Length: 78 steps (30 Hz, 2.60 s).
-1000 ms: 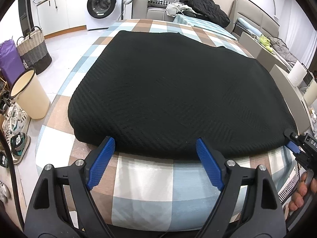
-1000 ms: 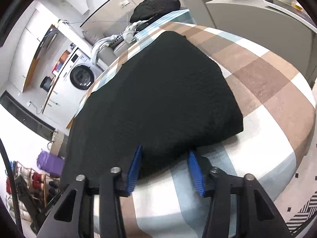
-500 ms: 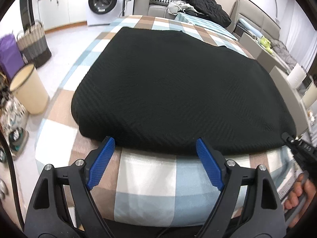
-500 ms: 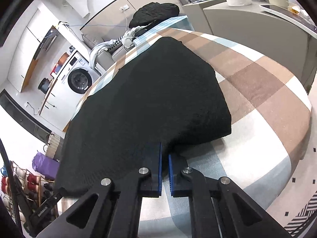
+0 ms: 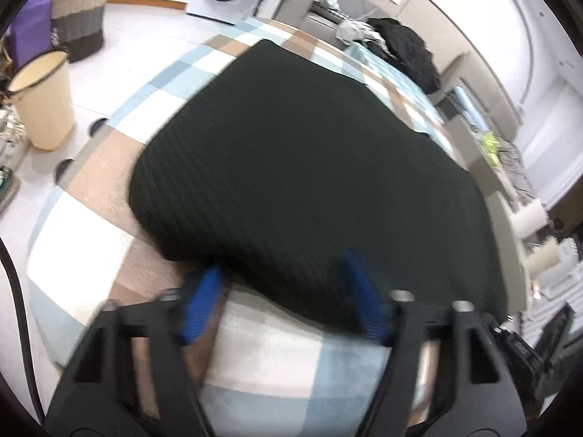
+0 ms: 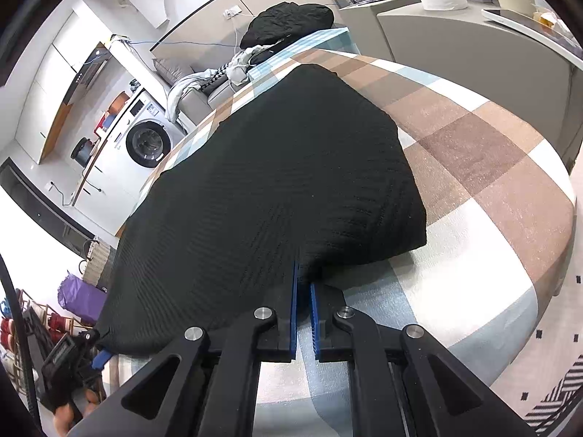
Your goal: Fold small clothes
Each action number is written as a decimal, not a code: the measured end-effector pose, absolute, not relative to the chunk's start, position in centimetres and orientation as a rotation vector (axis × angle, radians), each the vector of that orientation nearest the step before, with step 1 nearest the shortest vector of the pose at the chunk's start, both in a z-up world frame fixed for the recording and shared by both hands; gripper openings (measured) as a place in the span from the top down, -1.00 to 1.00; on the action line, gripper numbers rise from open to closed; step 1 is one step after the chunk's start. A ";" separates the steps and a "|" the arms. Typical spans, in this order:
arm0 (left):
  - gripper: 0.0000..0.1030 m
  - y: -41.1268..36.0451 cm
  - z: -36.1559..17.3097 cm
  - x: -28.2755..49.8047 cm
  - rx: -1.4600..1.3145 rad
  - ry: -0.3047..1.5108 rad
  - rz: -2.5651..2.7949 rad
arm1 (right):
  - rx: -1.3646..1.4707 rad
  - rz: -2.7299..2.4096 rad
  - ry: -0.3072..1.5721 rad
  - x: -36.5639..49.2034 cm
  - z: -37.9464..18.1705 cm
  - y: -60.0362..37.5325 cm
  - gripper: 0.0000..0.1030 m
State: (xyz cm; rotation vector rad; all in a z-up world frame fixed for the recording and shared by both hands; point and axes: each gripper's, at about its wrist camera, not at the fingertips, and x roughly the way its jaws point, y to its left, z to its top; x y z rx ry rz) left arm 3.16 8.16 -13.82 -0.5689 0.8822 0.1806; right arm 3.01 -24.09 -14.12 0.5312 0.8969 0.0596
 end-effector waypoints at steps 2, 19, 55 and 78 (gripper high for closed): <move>0.64 8.6 -14.1 3.3 -0.585 0.872 0.182 | 0.527 0.061 0.894 3.1 -14.0 -24.2 0.90; 0.03 10.8 -14.2 1.2 -0.655 0.856 0.231 | 0.613 -0.023 0.863 1.2 -13.2 -27.6 0.12; 0.32 14.6 -14.4 1.8 -0.673 0.778 0.289 | 0.590 -0.060 0.832 4.2 -12.2 -31.7 0.35; -0.09 14.4 -14.6 -1.3 -0.776 0.818 0.213 | 0.403 0.107 0.791 5.4 -7.8 -27.5 0.02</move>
